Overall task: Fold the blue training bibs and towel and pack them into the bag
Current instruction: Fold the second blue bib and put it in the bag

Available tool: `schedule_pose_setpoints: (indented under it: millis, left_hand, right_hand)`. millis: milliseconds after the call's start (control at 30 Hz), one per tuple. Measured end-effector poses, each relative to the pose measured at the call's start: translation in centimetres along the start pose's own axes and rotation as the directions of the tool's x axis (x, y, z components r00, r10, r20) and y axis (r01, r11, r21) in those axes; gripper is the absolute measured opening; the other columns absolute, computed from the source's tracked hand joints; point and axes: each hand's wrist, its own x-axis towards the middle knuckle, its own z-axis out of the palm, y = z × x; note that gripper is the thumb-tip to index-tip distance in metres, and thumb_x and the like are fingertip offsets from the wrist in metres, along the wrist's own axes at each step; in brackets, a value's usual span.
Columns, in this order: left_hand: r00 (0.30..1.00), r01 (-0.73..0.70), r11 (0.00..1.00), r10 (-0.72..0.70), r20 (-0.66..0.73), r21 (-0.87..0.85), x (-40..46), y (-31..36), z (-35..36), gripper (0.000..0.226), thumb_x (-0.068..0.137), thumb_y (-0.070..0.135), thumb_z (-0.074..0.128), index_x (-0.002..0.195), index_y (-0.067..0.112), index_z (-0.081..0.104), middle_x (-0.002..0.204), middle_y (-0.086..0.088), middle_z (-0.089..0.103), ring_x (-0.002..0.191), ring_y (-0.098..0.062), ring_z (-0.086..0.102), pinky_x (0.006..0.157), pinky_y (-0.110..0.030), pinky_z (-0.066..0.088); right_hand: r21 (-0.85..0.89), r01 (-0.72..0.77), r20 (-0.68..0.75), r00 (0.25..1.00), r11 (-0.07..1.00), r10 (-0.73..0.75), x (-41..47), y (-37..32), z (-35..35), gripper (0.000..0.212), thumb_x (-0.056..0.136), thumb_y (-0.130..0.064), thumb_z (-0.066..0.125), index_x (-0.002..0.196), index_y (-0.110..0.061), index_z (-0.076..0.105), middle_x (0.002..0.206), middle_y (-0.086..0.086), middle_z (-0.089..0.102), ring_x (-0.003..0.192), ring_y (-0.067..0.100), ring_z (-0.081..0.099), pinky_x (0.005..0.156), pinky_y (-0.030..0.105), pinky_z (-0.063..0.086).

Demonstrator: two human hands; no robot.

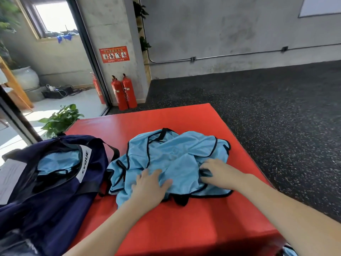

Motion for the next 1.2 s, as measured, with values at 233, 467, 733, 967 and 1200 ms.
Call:
schedule_pose_setpoints:
  millis: [233,467,733,967,1200]
  left_hand:
    - [0.99,-0.111,0.991,0.104,0.093,0.078,4.9,-3.1,1.5,0.071,0.095,0.074,0.024,0.157,0.043,0.014,0.169,-0.005,0.002,0.154,-0.03,-0.005,0.123,-0.055,0.004]
    - [0.914,-0.401,0.892,0.375,0.155,0.208,17.0,-4.6,-0.9,0.106,0.07,0.097,-0.002,0.158,0.04,0.015,0.168,0.0,0.013,0.154,-0.024,0.008,0.124,-0.05,0.015]
    - [0.831,-0.548,0.685,0.513,0.217,0.48,27.5,-4.9,-3.7,0.111,0.071,0.089,-0.021,0.16,0.031,0.01,0.16,-0.012,0.029,0.148,-0.029,0.027,0.119,-0.044,0.028]
    - [0.858,-0.468,0.862,0.496,-0.132,0.197,23.8,-4.1,-4.9,0.052,0.102,0.051,0.043,0.141,0.019,0.054,0.141,-0.004,0.057,0.13,-0.027,0.052,0.106,-0.044,0.043]
    - [0.769,-0.633,0.774,0.622,-0.146,-0.034,11.0,-1.4,-1.5,0.033,0.096,0.045,0.063,0.115,0.02,0.072,0.111,0.004,0.069,0.11,-0.013,0.057,0.097,-0.021,0.039]
  right_hand:
    - [-0.004,0.031,-0.039,0.999,1.0,-0.031,-0.4,1.0,0.5,0.043,0.092,-0.057,0.061,0.122,-0.027,0.066,0.112,-0.01,0.055,0.108,0.01,0.054,0.095,0.029,0.045]
    - [0.064,-0.034,-0.085,0.996,0.997,0.039,-0.8,-0.4,2.0,0.043,0.093,-0.062,0.055,0.12,-0.031,0.064,0.1,-0.016,0.05,0.089,0.003,0.054,0.084,0.025,0.048]
    - [0.335,0.074,-0.149,0.989,0.939,-0.025,-1.8,-5.0,3.5,0.029,0.097,-0.042,0.062,0.119,-0.024,0.07,0.114,-0.019,0.064,0.102,-0.001,0.062,0.089,0.015,0.049]
    - [0.25,0.073,-0.276,0.961,0.965,-0.001,-1.2,-5.2,2.6,0.022,0.097,-0.043,0.061,0.111,-0.028,0.069,0.113,-0.019,0.065,0.109,-0.004,0.057,0.098,0.017,0.043]
    - [0.117,-0.041,-0.248,0.966,0.992,0.07,2.9,-1.4,0.6,0.022,0.094,-0.041,0.065,0.111,-0.028,0.07,0.112,-0.012,0.065,0.106,0.008,0.058,0.097,0.031,0.046]
